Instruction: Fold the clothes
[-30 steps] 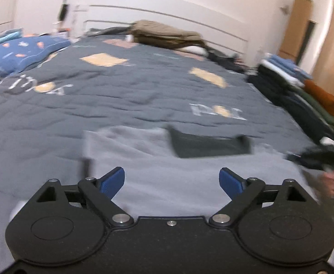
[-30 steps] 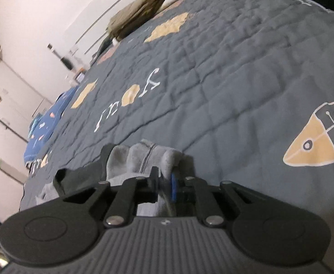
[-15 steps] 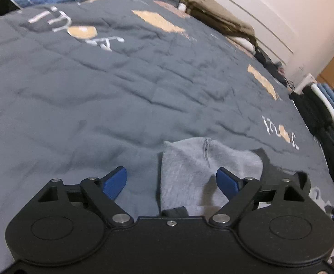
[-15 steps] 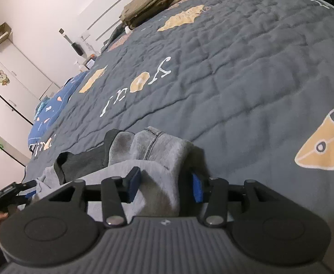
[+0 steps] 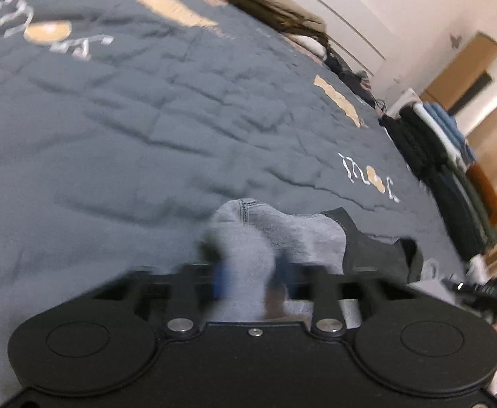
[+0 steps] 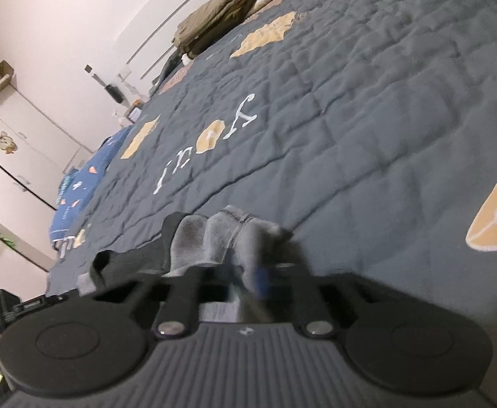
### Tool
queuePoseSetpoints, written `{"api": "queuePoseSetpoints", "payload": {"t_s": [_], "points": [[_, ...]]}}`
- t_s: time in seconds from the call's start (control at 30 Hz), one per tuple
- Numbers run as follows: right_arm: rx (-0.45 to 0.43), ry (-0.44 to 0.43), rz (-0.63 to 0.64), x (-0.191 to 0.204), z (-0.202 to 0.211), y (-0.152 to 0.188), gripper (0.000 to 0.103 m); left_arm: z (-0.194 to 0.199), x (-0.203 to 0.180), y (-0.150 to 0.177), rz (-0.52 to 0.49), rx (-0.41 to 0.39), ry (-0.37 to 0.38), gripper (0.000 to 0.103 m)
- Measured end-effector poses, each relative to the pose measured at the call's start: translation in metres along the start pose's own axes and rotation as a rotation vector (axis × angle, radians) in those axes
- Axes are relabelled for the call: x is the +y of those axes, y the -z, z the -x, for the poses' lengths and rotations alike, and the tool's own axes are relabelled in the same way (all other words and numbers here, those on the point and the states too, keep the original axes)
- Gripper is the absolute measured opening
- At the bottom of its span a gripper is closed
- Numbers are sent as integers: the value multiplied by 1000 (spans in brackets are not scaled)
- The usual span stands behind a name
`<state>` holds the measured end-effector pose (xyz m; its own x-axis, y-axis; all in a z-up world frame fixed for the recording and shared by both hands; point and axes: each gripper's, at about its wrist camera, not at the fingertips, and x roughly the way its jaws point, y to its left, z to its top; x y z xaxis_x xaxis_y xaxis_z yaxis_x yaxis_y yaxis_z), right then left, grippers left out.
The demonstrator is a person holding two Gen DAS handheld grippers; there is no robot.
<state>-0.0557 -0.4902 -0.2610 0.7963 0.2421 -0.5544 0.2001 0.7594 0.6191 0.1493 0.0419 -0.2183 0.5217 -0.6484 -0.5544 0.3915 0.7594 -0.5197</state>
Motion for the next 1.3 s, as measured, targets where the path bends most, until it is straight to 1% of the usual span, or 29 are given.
{"api": "queuePoseSetpoints", "payload": {"t_s": [0.17,0.23,0.3,0.33,0.37,0.4,0.47,0.5,0.53,0.57,0.6,0.63,0.67,0.7,0.73,0.8,0.9,0.97,1.0,1.03,1.13,1.2,1.23,1.3], "points": [[-180,-35,89,18,22,-6,6,17,-11,-4,-60,-130,6,8],[-239,-42,128,23,29,-8,6,23,-15,-7,-79,-175,8,8],[-295,-47,168,27,35,-10,6,25,-16,-11,-82,-197,-23,7],[-290,-31,178,25,31,-9,6,24,-13,-10,-76,-198,-44,8],[-275,-9,187,22,26,-8,6,19,-9,-8,-61,-165,-68,8],[-226,21,170,16,18,-7,6,12,-3,-6,-44,-114,-95,8],[-118,117,164,8,0,-3,7,-3,6,-1,-12,-19,-155,16],[-88,138,170,5,-6,-1,7,-6,9,1,2,-2,-171,21],[-100,140,173,4,-7,0,9,-3,11,0,14,-13,-175,28],[-120,138,171,4,-4,0,9,2,12,-2,25,-30,-180,31],[-132,135,169,4,-2,-3,10,8,12,-4,26,-51,-201,38],[-139,129,158,4,3,-6,10,15,12,-7,29,-79,-229,47],[-144,121,144,3,8,-9,12,22,14,-9,37,-109,-257,51],[-149,112,131,3,13,-12,13,30,15,-11,58,-139,-267,52],[-154,104,117,3,18,-14,14,39,18,-13,86,-162,-264,52],[-164,88,89,2,28,-20,15,53,15,-14,103,-185,-251,52],[-126,66,106,14,36,-19,17,70,-3,-10,79,-190,-216,52],[-94,82,144,28,42,-13,27,74,-22,-7,59,-178,-182,52],[-75,85,166,34,45,-8,30,76,-34,-3,49,-174,-161,52],[-55,87,189,41,48,-3,34,78,-45,1,39,-169,-140,52],[11,108,281,56,56,17,41,84,-77,18,6,-155,-77,55],[42,137,332,59,62,31,43,91,-97,36,-22,-144,-38,56],[51,155,350,60,66,38,45,95,-106,45,-35,-136,-21,58],[64,166,343,56,72,49,46,100,-119,64,-51,-121,8,58]]}}
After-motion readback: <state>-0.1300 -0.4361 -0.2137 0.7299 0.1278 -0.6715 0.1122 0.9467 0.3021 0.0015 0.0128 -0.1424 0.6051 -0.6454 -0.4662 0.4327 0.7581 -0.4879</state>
